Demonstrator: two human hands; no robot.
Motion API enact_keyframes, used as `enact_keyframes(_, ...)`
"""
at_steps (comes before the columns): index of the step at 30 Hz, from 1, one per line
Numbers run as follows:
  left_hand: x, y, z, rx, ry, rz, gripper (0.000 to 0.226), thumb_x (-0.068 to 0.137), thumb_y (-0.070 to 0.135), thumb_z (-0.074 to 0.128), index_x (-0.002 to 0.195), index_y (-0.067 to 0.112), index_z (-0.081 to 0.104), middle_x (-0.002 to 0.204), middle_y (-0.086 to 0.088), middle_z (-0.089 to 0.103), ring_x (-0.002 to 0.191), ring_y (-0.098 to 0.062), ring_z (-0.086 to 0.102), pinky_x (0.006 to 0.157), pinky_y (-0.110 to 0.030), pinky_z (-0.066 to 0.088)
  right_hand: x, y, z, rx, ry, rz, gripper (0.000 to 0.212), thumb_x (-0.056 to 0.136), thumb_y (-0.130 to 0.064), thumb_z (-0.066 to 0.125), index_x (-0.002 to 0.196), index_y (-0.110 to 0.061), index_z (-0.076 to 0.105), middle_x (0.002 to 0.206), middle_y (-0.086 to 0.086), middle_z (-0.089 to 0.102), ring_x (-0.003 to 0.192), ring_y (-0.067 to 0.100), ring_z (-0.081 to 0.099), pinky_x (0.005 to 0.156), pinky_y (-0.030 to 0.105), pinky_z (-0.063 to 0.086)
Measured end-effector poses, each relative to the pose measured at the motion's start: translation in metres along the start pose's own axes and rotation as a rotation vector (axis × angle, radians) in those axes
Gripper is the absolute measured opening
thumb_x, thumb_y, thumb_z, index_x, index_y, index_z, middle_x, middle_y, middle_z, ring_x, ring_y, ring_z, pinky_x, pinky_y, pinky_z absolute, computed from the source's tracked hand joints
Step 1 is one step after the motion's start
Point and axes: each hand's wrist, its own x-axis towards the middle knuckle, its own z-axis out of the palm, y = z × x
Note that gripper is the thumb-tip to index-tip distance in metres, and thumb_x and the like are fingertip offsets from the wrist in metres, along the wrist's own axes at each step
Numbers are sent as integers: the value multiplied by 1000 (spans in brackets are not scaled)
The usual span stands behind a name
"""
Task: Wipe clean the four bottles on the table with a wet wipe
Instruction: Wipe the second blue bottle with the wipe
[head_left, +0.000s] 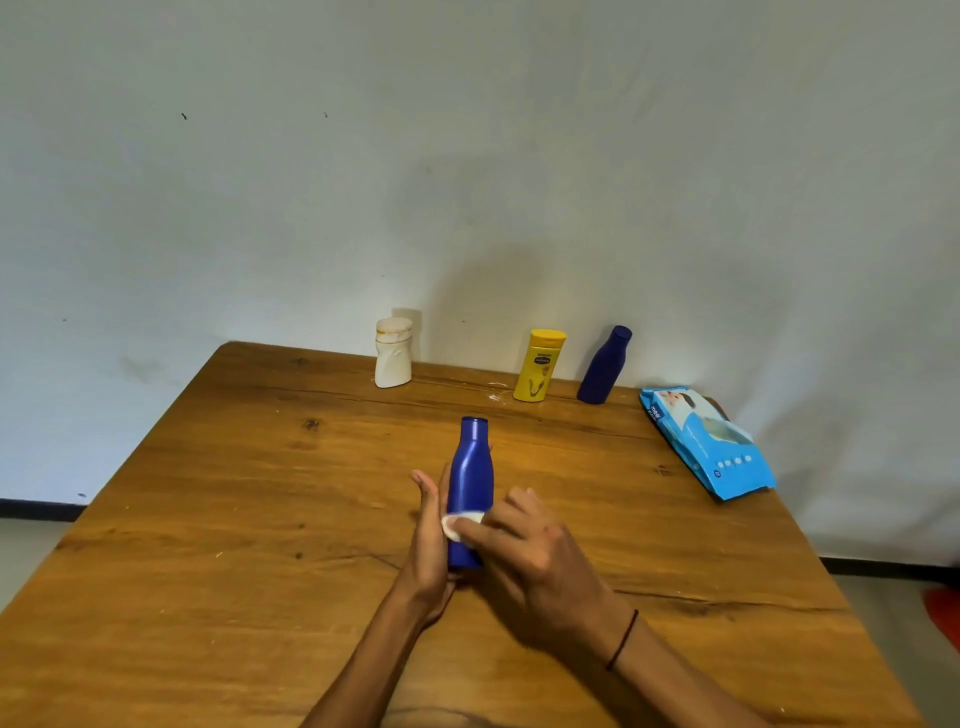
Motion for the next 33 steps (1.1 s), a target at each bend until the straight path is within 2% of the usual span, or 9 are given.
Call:
enact_keyframes(2, -4, 0, 4, 28, -15, -32, 80, 90, 81, 24, 131, 31, 71, 121, -25, 73, 108, -40, 71, 91, -59, 58, 16, 10, -1, -3, 65, 61, 31, 109, -27, 48, 129, -11, 65, 98, 5, 62, 88, 17, 49, 75, 34, 44)
enact_keyframes(5, -5, 2, 5, 85, -26, -20, 76, 95, 71, 32, 135, 16, 64, 106, -21, 74, 87, -28, 71, 72, -36, 58, 39, 27, -3, 10, 168, 217, 33, 103, -26, 51, 126, -10, 68, 99, 5, 63, 92, 15, 50, 74, 36, 50)
enact_keyframes(7, -5, 4, 5, 94, -32, 6, 70, 97, 65, 38, 132, 9, 62, 100, -22, 72, 80, -26, 68, 69, -34, 57, 48, 37, -4, 37, 210, 281, 33, 102, -25, 51, 125, -11, 69, 97, 5, 62, 91, 15, 52, 72, 38, 52)
enact_keyframes(13, -4, 11, 5, 19, 2, 33, 60, 100, 58, 43, 142, 19, 62, 117, -21, 73, 100, -29, 70, 85, -41, 59, 18, 15, 4, 110, 121, 161, 31, 105, -15, 55, 134, -11, 67, 100, 3, 61, 91, 15, 48, 77, 33, 44)
enact_keyframes(17, -4, 13, 4, 98, -17, 85, 57, 107, 57, 30, 142, 27, 64, 98, -6, 67, 83, -19, 58, 75, -34, 51, -12, 3, 2, 82, 56, -10, 33, 103, -11, 61, 135, -6, 67, 97, 6, 60, 85, 22, 47, 74, 39, 41)
enact_keyframes(20, -2, 11, 6, 134, -12, 90, 56, 107, 57, 31, 139, 29, 67, 100, -7, 69, 77, -18, 56, 70, -35, 49, -19, 5, -1, -20, 9, -89, 34, 102, -16, 67, 134, -6, 67, 97, 5, 61, 83, 21, 49, 71, 41, 42)
enact_keyframes(26, -4, 10, 9, 77, 2, 63, 60, 102, 59, 42, 139, 18, 66, 120, -21, 72, 103, -34, 69, 94, -48, 54, 9, 23, -8, 13, 99, 14, 32, 109, -20, 49, 130, -4, 68, 93, 7, 62, 83, 20, 47, 82, 27, 37)
enact_keyframes(30, -2, 6, 8, 62, 7, 59, 64, 98, 61, 48, 115, 3, 69, 87, -30, 68, 71, -33, 68, 66, -38, 57, 37, 40, -8, 68, 179, 209, 31, 105, -17, 54, 132, -12, 69, 94, 2, 60, 87, 17, 48, 72, 36, 44)
enact_keyframes(33, -2, 5, 8, 21, -12, 68, 63, 99, 55, 45, 115, -2, 65, 82, -29, 67, 65, -31, 67, 60, -35, 56, 45, 42, -5, 121, 197, 259, 32, 105, -18, 54, 133, -15, 69, 94, 0, 60, 87, 16, 49, 72, 35, 46)
